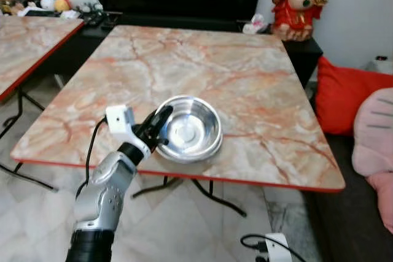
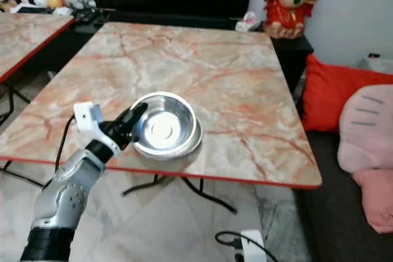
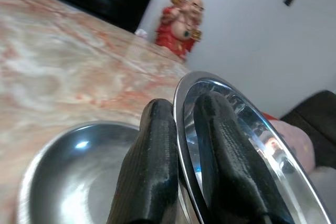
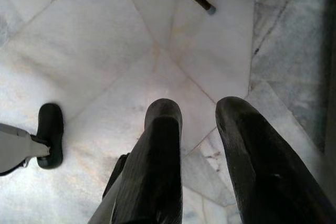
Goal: Setting the table
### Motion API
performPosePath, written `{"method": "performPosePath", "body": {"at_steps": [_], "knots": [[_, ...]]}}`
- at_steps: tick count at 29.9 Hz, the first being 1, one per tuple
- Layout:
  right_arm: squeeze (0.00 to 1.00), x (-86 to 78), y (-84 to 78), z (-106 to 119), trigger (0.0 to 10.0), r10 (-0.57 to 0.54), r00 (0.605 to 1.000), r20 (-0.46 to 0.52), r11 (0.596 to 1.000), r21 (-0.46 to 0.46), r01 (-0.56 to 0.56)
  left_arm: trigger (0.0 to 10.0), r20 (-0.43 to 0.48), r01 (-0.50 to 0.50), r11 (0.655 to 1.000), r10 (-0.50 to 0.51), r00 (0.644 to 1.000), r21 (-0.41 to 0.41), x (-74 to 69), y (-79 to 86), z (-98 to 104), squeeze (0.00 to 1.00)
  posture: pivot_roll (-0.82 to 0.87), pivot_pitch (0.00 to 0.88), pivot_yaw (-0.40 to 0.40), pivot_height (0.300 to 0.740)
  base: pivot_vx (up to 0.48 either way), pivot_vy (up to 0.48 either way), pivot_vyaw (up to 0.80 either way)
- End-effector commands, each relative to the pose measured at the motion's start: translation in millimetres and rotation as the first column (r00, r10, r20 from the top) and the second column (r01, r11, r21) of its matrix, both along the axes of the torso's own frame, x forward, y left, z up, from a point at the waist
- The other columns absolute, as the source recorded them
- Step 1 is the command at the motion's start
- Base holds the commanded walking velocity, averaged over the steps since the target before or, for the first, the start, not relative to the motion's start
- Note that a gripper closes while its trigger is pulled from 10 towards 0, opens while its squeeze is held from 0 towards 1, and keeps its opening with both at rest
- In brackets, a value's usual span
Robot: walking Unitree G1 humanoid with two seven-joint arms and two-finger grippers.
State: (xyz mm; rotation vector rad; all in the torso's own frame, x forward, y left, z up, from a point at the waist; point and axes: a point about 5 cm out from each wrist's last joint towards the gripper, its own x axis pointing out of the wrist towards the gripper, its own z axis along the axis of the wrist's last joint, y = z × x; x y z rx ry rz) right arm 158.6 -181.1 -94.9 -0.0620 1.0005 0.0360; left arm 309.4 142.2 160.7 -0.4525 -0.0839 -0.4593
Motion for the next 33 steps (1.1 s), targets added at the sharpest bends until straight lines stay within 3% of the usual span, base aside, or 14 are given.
{"method": "performPosePath", "body": {"at_steps": [1, 18, 24, 33], "knots": [[0.00, 1.3, -1.8, 1, 10.0, -0.008, 1.000, 0.004, 1.000, -0.002, 0.008, 10.0, 0.020, 0.025, 1.000, -0.025, 1.000, -0.014, 2.3, -5.9, 6, 0.00, 0.11, 0.000, -0.043, 0.740, 0.270, 0.000, 0.00], [0.00, 2.5, -2.1, 1, 10.0, -0.006, 1.000, 0.008, 1.000, -0.004, 0.006, 10.0, 0.028, 0.041, 0.999, -0.041, 0.999, -0.023, 4.4, -10.1, 9, 0.00, 0.11, 0.000, -0.041, 0.740, 0.278, 0.000, 0.00], [0.00, 2.6, -2.4, 1, 10.0, -0.005, 1.000, 0.008, 1.000, -0.005, 0.005, 10.0, 0.011, 0.085, 0.996, -0.085, 0.996, -0.020, 3.2, -14.9, 7, 0.00, 0.11, 0.000, -0.041, 0.740, 0.000, 0.000, 0.00], [0.00, 2.5, -2.3, 1, 10.0, -0.001, 1.000, 0.007, 1.000, -0.006, 0.001, 10.0, -0.102, 0.213, 0.977, -0.211, 0.972, 0.008, -8.5, -21.7, -11, 0.00, 0.11, 0.000, -0.041, 0.740, 0.000, 0.000, 0.00]]}}
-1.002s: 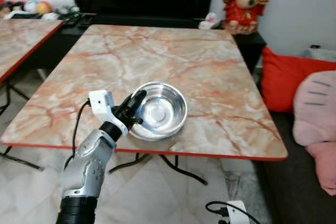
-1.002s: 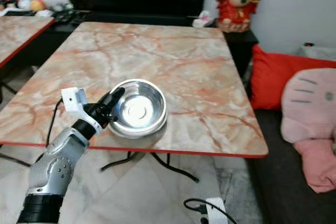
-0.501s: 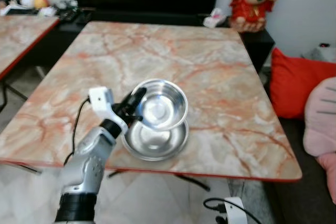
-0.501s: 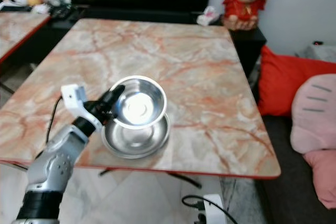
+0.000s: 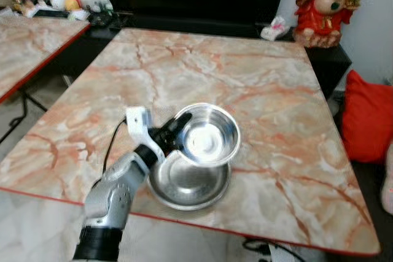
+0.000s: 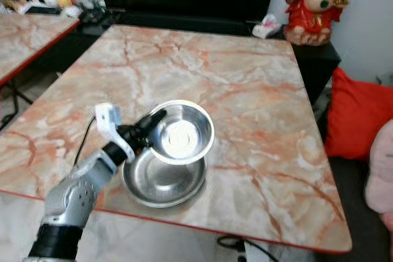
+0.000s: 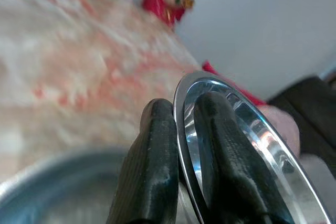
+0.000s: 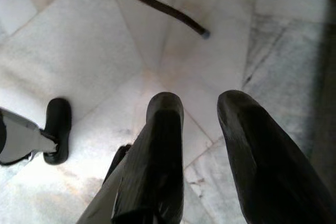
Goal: Setting the table
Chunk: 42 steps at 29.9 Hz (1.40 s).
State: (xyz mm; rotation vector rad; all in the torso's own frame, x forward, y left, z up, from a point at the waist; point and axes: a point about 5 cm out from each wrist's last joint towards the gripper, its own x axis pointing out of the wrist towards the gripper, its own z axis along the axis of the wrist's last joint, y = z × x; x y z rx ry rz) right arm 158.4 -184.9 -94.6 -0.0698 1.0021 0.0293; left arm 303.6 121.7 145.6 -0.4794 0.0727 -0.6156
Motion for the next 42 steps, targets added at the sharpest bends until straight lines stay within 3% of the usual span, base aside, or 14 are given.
{"method": "performPosePath", "body": {"at_steps": [1, 11, 14, 20, 42], "knots": [[0.00, 2.6, 1.6, 1, 10.0, 0.001, 1.000, 0.009, 1.000, 0.004, -0.001, 10.0, 0.016, 0.028, 1.000, -0.028, 0.999, 0.008, -2.8, -1.0, 4, 0.00, 0.11, 0.000, -0.041, 0.740, 0.000, 0.000, 0.00], [0.00, 2.4, 1.4, 1, 10.0, 0.006, 1.000, 0.007, 1.000, 0.002, -0.006, 10.0, -0.031, 0.036, 0.997, -0.034, 0.999, 0.067, -12.8, 9.7, -5, 0.00, 0.11, 0.000, -0.040, 0.740, 0.000, 0.000, 0.00], [0.00, 2.4, 1.2, 1, 10.0, 0.007, 1.000, 0.007, 1.000, 0.001, -0.007, 10.0, -0.035, -0.010, 0.996, 0.013, 0.999, 0.090, -11.2, 16.8, -7, 0.00, 0.11, 0.000, -0.041, 0.740, 0.000, 0.000, 0.00], [0.00, 3.1, 1.5, 1, 10.0, 0.056, 0.998, 0.003, 0.998, -0.016, -0.056, 10.0, -0.035, -0.062, 0.994, 0.065, 0.997, 0.089, -8.0, 25.7, -6, 0.00, 0.11, 0.000, -0.042, 0.740, 0.000, 0.000, 0.00], [0.00, 2.9, 1.1, 1, 10.0, 0.048, 0.999, 0.004, 0.999, -0.012, -0.048, 10.0, -0.066, -0.164, 0.979, 0.173, 0.983, 0.122, -14.5, 51.3, -14, 0.00, 0.12, 0.000, -0.045, 0.740, 0.000, 0.000, 0.00]]}}
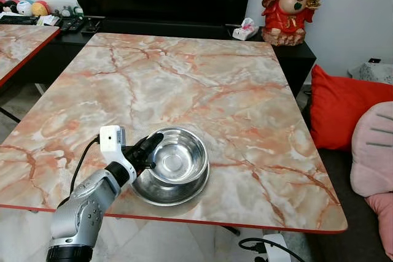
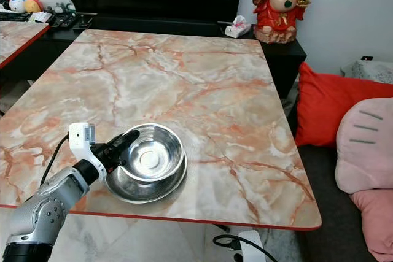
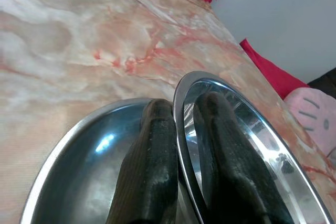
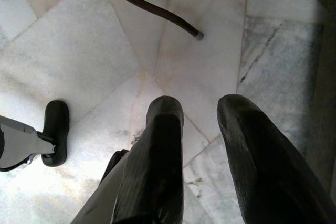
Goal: Setting the table
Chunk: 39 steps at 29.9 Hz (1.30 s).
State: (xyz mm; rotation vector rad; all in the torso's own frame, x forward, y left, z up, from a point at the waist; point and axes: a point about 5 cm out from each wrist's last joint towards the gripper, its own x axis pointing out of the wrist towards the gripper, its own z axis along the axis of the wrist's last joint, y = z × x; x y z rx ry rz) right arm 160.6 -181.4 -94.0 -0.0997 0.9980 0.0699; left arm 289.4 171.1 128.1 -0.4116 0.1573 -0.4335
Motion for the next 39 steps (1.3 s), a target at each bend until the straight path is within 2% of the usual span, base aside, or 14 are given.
{"method": "performPosePath", "body": {"at_steps": [1, 7, 14, 36, 37, 39], "knots": [[0.00, 0.7, -2.4, 1, 10.0, 0.000, 1.000, 0.002, 1.000, -0.006, 0.000, 10.0, 0.020, -0.012, 1.000, 0.012, 1.000, 0.016, -0.4, 1.8, 4, 0.00, 0.12, 0.000, -0.045, 0.740, 0.000, 0.000, 0.00], [0.00, 0.6, -2.5, 1, 10.0, 0.001, 1.000, 0.002, 1.000, -0.006, -0.001, 10.0, 0.010, -0.015, 1.000, 0.015, 1.000, 0.023, 0.4, -0.1, 0, 0.00, 0.12, 0.000, -0.044, 0.740, 0.000, 0.000, 0.00], [0.00, 0.5, -2.3, 0, 10.0, 0.000, 1.000, 0.001, 1.000, -0.006, 0.000, 10.0, 0.000, -0.072, 0.997, 0.072, 0.997, 0.042, 2.8, 3.4, -5, 0.00, 0.11, 0.000, -0.043, 0.740, 0.000, 0.000, 0.00], [0.00, 0.5, -2.3, 0, 10.0, 0.002, 1.000, 0.001, 1.000, -0.006, -0.002, 10.0, -0.007, -0.092, 0.993, 0.093, 0.996, 0.073, 3.8, 3.2, -12, 0.00, 0.12, 0.000, -0.045, 0.740, 0.000, 0.000, 0.00], [0.00, 0.5, -2.3, 0, 10.0, 0.002, 1.000, 0.001, 1.000, -0.006, -0.002, 10.0, -0.008, -0.092, 0.993, 0.093, 0.996, 0.074, 3.8, 3.1, -13, 0.17, 0.12, 0.000, -0.045, 0.740, 0.000, 0.000, 0.00], [0.00, 0.5, -2.3, 0, 10.0, 0.002, 1.000, 0.001, 1.000, -0.006, -0.002, 10.0, -0.008, -0.093, 0.993, 0.093, 0.996, 0.075, 3.9, 3.1, -13, 0.17, 0.12, 0.000, -0.045, 0.740, 0.000, 0.000, 0.00]]}}
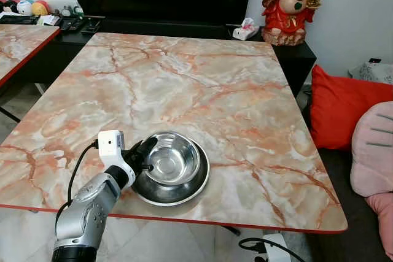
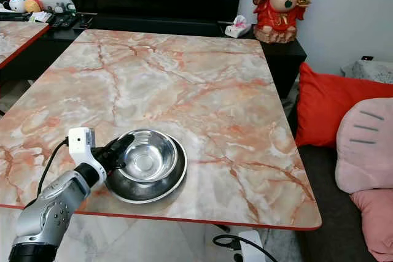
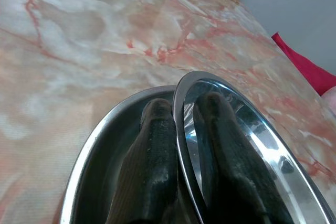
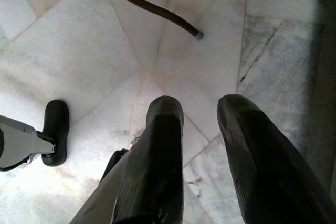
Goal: Setting the table
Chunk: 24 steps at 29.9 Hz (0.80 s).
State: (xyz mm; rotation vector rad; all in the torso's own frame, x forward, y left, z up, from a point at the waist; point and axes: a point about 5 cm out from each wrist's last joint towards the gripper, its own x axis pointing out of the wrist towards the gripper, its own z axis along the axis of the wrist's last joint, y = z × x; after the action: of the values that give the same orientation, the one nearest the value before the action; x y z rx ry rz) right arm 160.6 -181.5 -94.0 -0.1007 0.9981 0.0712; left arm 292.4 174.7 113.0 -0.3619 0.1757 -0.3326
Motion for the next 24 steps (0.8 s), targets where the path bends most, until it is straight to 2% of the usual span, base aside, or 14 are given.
{"method": "performPosePath", "body": {"at_steps": [1, 2, 3, 16, 24], "knots": [[0.00, 0.5, -2.2, 0.4, 10.0, 0.001, 1.000, 0.000, 1.000, -0.006, -0.001, 10.0, 0.016, 0.001, 1.000, -0.001, 1.000, 0.016, 1.0, -0.8, 1.7, 0.33, 0.12, 0.000, -0.045, 0.740, 0.000, 0.000, 0.00], [0.00, 0.5, -2.2, 0.4, 10.0, 0.001, 1.000, 0.000, 1.000, -0.006, -0.001, 10.0, 0.016, 0.001, 1.000, -0.001, 1.000, 0.017, 1.1, -1.0, 1.5, 0.59, 0.12, 0.000, -0.045, 0.740, 0.000, 0.000, 0.00], [0.00, 0.4, -2.2, 0.4, 10.0, 0.001, 1.000, 0.000, 1.000, -0.006, -0.001, 10.0, 0.016, 0.001, 1.000, -0.001, 1.000, 0.017, 1.1, -1.2, 1.4, 0.60, 0.12, 0.000, -0.044, 0.740, 0.000, 0.000, 0.00], [0.00, 0.4, -2.0, 0.4, 10.0, 0.003, 1.000, 0.001, 1.000, -0.007, -0.003, 10.0, 0.022, -0.008, 0.999, 0.007, 1.000, 0.032, 2.2, -0.5, 1.7, 0.57, 0.12, 0.000, -0.045, 0.740, 0.000, 0.000, 0.00], [0.00, 0.6, -1.9, 0.5, 10.0, 0.004, 1.000, 0.001, 1.000, -0.006, -0.004, 10.0, 0.026, 0.019, 0.998, -0.021, 0.999, 0.053, 0.2, -3.9, 0.6, 0.58, 0.12, 0.000, -0.045, 0.740, 0.000, 0.000, 0.00]]}}
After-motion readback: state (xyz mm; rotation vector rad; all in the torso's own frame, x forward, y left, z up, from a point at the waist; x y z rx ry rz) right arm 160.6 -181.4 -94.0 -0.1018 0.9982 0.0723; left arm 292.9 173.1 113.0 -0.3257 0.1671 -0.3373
